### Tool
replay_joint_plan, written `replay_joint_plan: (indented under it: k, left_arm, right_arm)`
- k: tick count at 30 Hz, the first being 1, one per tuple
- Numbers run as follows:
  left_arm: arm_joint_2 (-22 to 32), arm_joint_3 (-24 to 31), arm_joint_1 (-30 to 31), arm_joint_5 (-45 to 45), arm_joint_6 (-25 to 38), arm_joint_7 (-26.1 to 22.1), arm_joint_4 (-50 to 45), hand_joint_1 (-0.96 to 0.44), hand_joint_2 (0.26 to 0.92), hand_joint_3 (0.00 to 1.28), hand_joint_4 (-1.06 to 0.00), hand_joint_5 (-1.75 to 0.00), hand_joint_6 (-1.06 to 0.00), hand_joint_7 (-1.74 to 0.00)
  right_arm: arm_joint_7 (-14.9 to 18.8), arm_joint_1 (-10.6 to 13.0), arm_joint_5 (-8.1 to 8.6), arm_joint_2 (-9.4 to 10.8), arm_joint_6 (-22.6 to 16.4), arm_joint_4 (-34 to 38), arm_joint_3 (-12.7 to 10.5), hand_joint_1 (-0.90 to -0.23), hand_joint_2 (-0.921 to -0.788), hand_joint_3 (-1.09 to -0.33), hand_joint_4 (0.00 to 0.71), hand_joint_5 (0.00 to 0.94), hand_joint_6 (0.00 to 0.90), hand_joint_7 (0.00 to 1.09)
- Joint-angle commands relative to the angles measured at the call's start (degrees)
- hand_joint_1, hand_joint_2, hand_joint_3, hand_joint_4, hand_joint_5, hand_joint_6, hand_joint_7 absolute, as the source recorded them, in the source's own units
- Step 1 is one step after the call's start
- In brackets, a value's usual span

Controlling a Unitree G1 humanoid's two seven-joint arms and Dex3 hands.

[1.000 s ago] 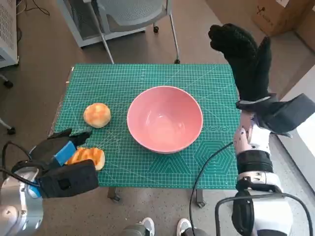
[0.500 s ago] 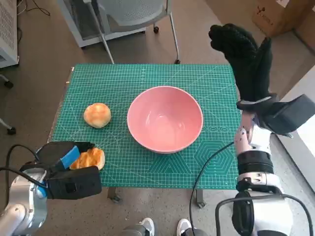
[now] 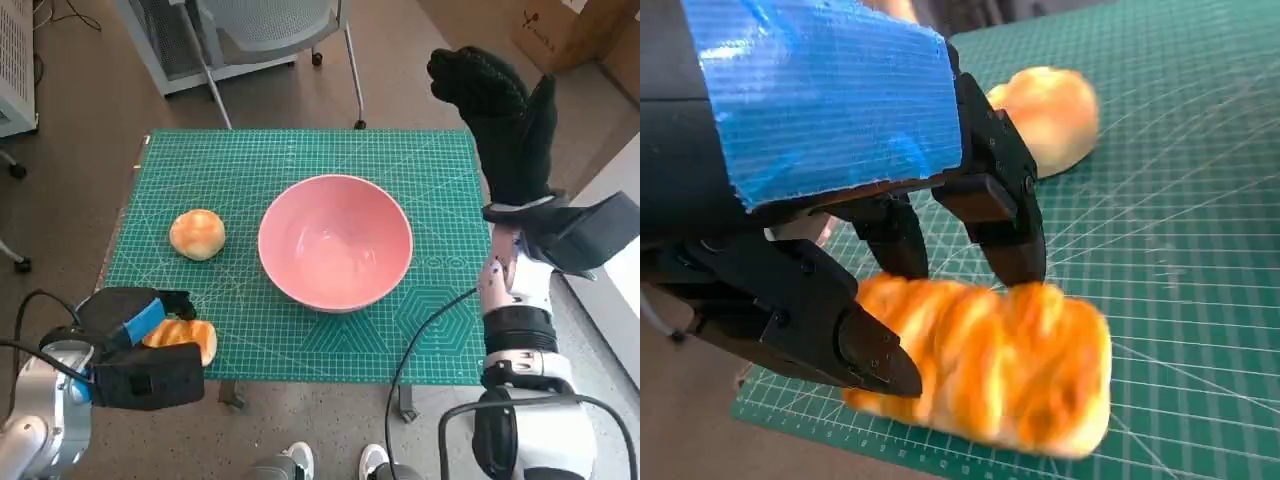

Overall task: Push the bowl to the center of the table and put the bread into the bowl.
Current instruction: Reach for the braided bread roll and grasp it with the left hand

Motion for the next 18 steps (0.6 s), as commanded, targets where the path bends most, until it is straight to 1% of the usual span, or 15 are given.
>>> replay_joint_plan:
  k: [1, 7, 18]
  left_arm:
    - [0.62, 3.17, 0.56, -0.47, -1.55, -1.27, -3.36, 0.0, 0.901, 0.03, -0.79, -1.11, -0.71, -1.03]
    - [0.37, 7.06, 0.59, -2.01, -4.56, -0.99, -5.14, 0.0, 0.898, 0.03, -0.8, -1.04, -0.71, -1.1]
    - [-0.1, 12.47, -1.61, -3.67, -9.15, -0.24, -5.92, 0.0, 0.886, 0.01, -0.86, -0.92, -0.75, -1.1]
  right_arm:
    - [0.29, 1.45, 0.06, -0.44, 0.14, 0.62, -0.06, -0.723, -0.921, -0.637, 0.209, 0.002, 0.368, 0.0]
    - [0.1, 1.62, -0.11, -0.41, -0.03, 0.74, 0.02, -0.718, -0.921, -0.647, 0.212, 0.003, 0.368, 0.0]
    - [-0.16, 2.01, -0.19, -0.44, -0.12, 0.5, 0.03, -0.711, -0.921, -0.653, 0.217, 0.004, 0.374, 0.01]
